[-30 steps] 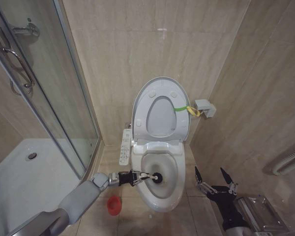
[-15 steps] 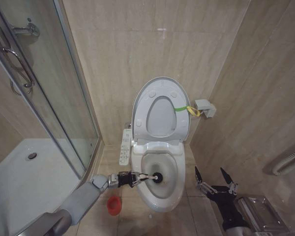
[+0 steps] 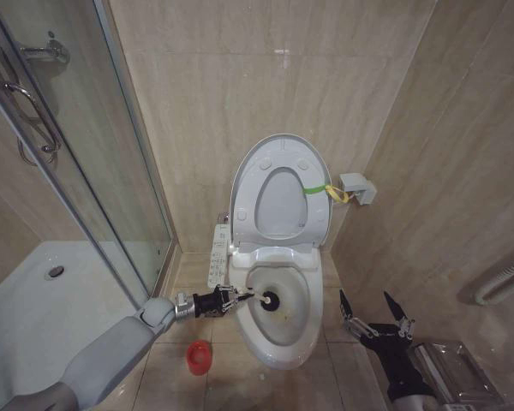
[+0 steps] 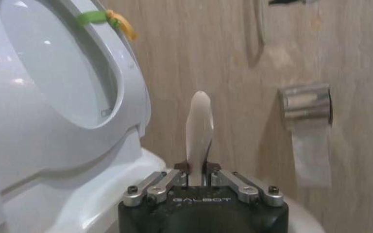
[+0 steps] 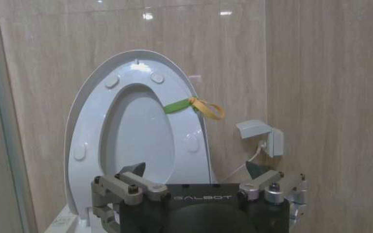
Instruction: Open the toilet lid, clean the toilet bowl with a toilet brush, close the toilet lid, and flush.
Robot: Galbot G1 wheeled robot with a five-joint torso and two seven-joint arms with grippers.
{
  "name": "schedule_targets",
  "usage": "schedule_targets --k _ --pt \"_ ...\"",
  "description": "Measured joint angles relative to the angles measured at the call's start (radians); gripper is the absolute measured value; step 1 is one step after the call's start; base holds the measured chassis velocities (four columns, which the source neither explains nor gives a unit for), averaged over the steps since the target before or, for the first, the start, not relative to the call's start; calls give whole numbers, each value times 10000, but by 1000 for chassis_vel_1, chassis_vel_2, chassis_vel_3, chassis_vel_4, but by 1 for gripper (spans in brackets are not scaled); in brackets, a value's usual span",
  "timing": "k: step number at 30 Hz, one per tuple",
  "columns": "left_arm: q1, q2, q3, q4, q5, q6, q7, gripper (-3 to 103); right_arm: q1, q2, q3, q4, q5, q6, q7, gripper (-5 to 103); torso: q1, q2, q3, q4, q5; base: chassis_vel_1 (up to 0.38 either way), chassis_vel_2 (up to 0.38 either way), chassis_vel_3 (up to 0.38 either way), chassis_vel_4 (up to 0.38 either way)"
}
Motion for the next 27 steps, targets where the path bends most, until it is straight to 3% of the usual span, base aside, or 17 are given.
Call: schedule_targets --k 10,27 --pt "188 -549 270 -417 -798 582 -284 16 0 0 0 0 0 0 1 100 0 0 0 -4 -1 0 0 0 0" --pt "844 -75 979 -1440 -1028 1016 -690 16 0 0 0 0 0 0 1 100 0 0 -1 2 2 0 0 0 0"
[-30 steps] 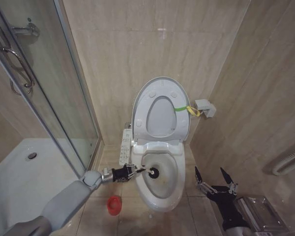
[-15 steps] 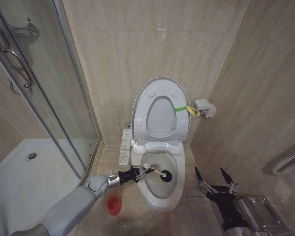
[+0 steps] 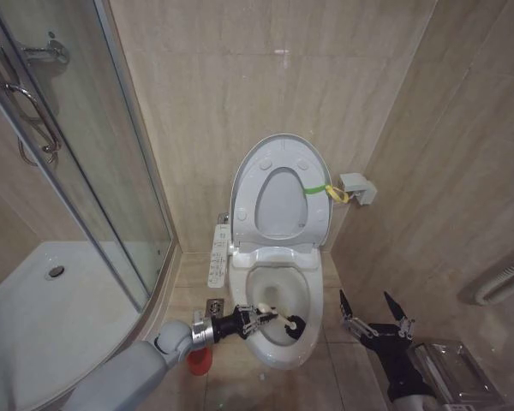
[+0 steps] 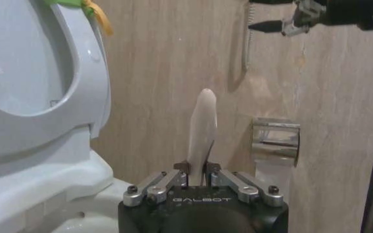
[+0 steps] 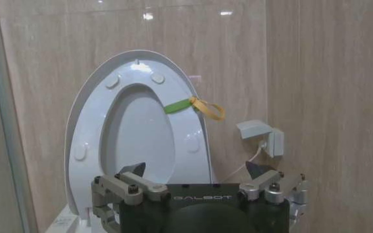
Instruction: Open the toilet lid, clean the toilet bowl with a toilet brush, close the toilet lid, and flush.
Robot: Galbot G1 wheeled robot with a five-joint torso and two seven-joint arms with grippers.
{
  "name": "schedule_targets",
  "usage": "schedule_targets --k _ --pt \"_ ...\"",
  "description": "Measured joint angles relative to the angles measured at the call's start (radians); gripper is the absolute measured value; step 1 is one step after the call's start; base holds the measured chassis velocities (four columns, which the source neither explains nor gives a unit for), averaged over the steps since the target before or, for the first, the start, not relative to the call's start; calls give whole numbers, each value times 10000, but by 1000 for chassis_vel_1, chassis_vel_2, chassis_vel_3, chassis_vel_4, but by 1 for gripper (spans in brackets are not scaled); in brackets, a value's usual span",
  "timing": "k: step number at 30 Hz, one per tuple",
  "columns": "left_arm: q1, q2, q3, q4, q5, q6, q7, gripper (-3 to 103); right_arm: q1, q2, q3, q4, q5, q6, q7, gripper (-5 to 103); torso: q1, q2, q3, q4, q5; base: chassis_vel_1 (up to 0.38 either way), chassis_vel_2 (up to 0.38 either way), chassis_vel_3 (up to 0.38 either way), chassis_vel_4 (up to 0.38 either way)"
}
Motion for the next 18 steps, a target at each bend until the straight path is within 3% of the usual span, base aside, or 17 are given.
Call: schedule_targets --k 10,15,18 --pt "-582 -1876 146 2644 515 -495 380 16 0 0 0 0 0 0 0 100 1 1 0 -7 -5 0 0 0 0" --pt "-692 -2089 76 3085 537 -581 450 17 0 0 0 0 0 0 0 100 1 0 0 -5 -4 0 0 0 0" --pt "-667 -1787 -32 2709 469 -545 460 17 0 0 0 0 0 0 0 100 1 0 1 -4 -3 0 0 0 0"
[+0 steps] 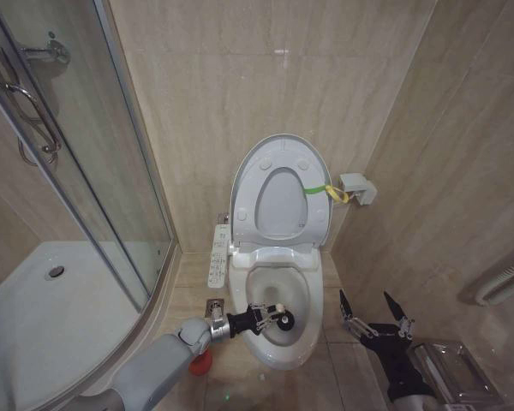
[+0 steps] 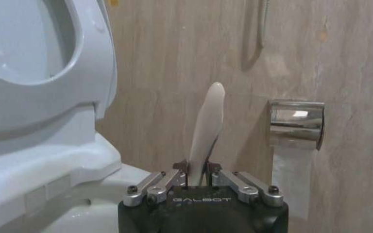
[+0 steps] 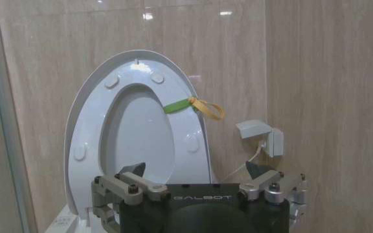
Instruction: Open the toilet lid, clean the toilet bowl with a toilet brush, close the toilet lid, and flush.
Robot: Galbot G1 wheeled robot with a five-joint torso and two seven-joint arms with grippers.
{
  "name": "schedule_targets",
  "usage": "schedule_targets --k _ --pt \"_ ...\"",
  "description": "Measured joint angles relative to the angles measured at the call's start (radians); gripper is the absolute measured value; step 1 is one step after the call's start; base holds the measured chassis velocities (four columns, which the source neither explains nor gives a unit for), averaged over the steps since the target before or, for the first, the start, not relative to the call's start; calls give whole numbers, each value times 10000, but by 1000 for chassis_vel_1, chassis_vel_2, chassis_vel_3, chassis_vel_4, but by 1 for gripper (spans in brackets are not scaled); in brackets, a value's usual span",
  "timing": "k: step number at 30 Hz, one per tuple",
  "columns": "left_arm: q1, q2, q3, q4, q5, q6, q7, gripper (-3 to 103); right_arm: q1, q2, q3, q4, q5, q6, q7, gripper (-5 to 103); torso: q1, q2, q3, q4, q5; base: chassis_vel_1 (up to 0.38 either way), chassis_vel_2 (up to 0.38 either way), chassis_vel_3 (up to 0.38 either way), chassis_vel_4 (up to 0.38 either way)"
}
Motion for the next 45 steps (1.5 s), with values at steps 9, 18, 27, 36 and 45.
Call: schedule_targets --k 9,18,27,36,45 --pt "249 1613 -388 -2301 -514 540 -37 17 0 0 -1 0 0 0 0 100 0 0 0 2 3 0 0 0 0" --pt "403 441 -381 -842 -273 214 143 15 0 -1 0 0 0 0 0 100 0 0 -1 0 0 0 0 0 0" --pt "287 -481 -418 1169 20 -289 556 17 0 0 0 0 0 0 0 100 0 0 -2 2 2 0 0 0 0" --pt "290 3 -781 469 -170 -191 574 18 0 0 0 0 0 0 -1 100 0 -1 1 -2 1 0 0 0 0" --pt "361 520 -876 -1478 -589 333 379 15 0 0 0 -1 0 0 0 100 0 0 0 -1 1 0 0 0 0"
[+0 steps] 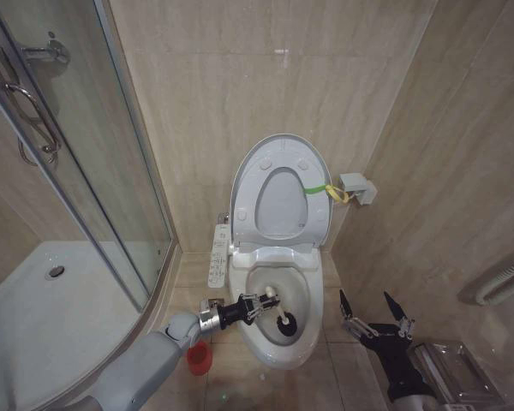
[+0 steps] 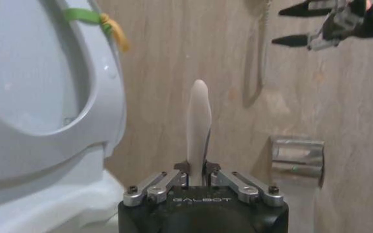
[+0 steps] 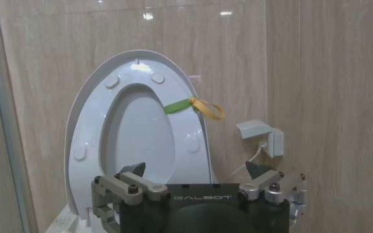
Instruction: Open the toilet lid, clean the toilet bowl with a toilet brush, close the toilet lid, and flush.
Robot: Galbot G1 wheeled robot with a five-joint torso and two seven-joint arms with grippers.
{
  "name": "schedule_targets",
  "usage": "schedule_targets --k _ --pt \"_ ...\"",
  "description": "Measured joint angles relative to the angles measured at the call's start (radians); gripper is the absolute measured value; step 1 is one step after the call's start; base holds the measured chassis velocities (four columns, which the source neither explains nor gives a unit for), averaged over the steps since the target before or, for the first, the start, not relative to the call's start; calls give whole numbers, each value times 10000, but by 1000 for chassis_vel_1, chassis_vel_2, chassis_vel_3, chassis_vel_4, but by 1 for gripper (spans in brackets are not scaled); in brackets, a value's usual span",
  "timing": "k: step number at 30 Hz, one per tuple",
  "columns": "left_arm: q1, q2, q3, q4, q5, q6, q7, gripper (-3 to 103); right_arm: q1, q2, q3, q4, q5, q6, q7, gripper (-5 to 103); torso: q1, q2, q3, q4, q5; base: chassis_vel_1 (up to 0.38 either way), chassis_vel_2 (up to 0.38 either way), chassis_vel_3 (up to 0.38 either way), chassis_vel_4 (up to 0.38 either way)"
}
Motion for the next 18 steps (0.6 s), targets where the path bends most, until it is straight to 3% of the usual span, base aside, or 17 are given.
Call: schedule_targets --k 4,11,18 --pt "5 -228 195 115 -35 67 -54 15 0 -1 0 0 0 0 0 100 0 0 -1 0 1 0 0 0 0" --pt "8 -1103 473 2052 318 -382 127 15 0 0 0 0 0 -1 -1 100 -1 0 -2 1 -1 0 0 0 0" --pt "15 -1170 317 2429 401 -527 201 18 0 0 0 0 0 0 0 100 0 0 -1 2 0 0 0 0 0"
